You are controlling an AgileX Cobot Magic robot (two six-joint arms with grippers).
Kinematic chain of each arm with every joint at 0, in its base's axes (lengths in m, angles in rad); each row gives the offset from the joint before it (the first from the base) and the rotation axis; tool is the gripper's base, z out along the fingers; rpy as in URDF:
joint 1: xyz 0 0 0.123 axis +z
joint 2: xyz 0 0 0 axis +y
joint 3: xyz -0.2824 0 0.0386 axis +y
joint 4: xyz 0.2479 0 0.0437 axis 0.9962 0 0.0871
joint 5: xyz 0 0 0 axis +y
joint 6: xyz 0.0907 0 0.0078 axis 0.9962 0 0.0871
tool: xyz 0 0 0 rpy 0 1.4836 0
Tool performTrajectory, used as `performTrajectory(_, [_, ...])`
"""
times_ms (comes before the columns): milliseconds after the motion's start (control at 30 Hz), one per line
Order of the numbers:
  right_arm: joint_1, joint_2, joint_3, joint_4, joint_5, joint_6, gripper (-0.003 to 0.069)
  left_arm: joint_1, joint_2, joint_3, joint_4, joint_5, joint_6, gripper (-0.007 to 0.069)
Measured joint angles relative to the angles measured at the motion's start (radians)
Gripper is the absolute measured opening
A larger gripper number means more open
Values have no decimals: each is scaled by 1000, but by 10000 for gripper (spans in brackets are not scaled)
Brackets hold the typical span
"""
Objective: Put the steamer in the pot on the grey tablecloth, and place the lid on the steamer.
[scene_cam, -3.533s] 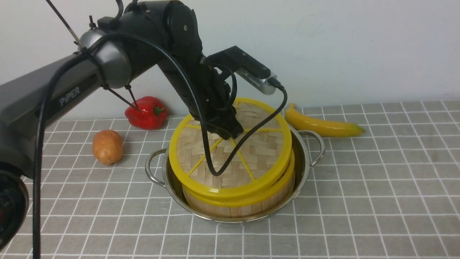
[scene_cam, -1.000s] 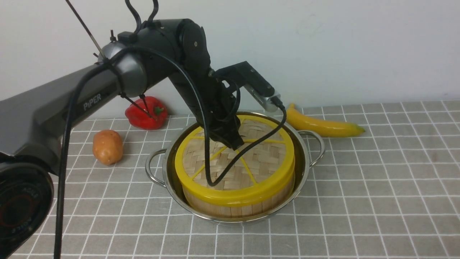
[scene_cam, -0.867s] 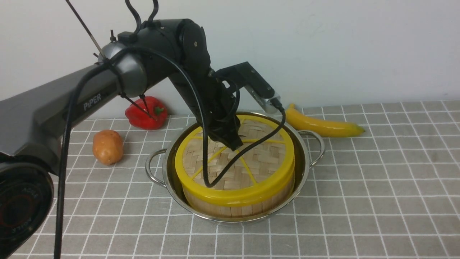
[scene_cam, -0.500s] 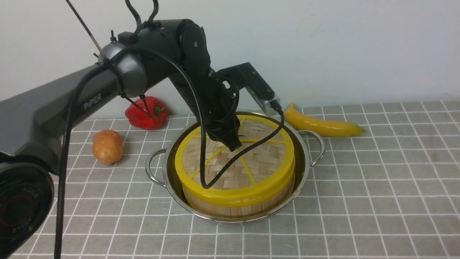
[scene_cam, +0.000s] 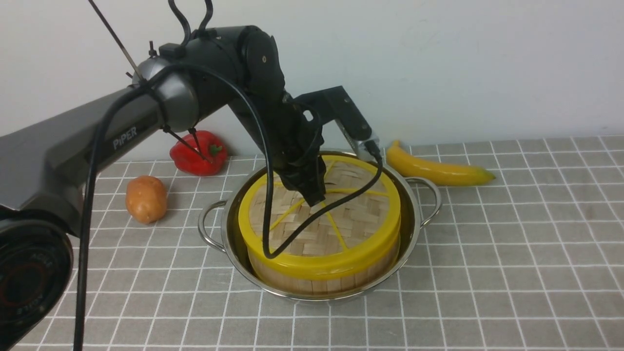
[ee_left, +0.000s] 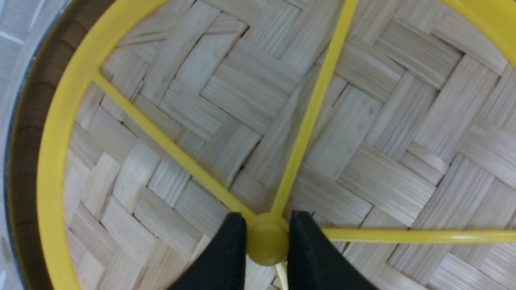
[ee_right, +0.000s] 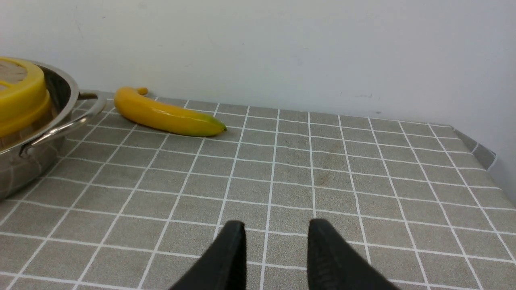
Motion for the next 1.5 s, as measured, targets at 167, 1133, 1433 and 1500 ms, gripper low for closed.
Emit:
performTrajectory(167, [0, 0, 0, 0, 0, 0, 242, 0, 0, 0, -3, -3, 4, 122])
performTrajectory(1133, [0, 0, 0, 0, 0, 0, 242, 0, 3, 0, -12, -10, -18, 137])
performTrajectory(1433, [0, 0, 0, 0, 0, 0, 242, 0, -92, 1, -11, -57, -32, 467])
performTrajectory(1500, [0, 0, 0, 0, 0, 0, 242, 0, -118, 1, -11, -63, -40, 493])
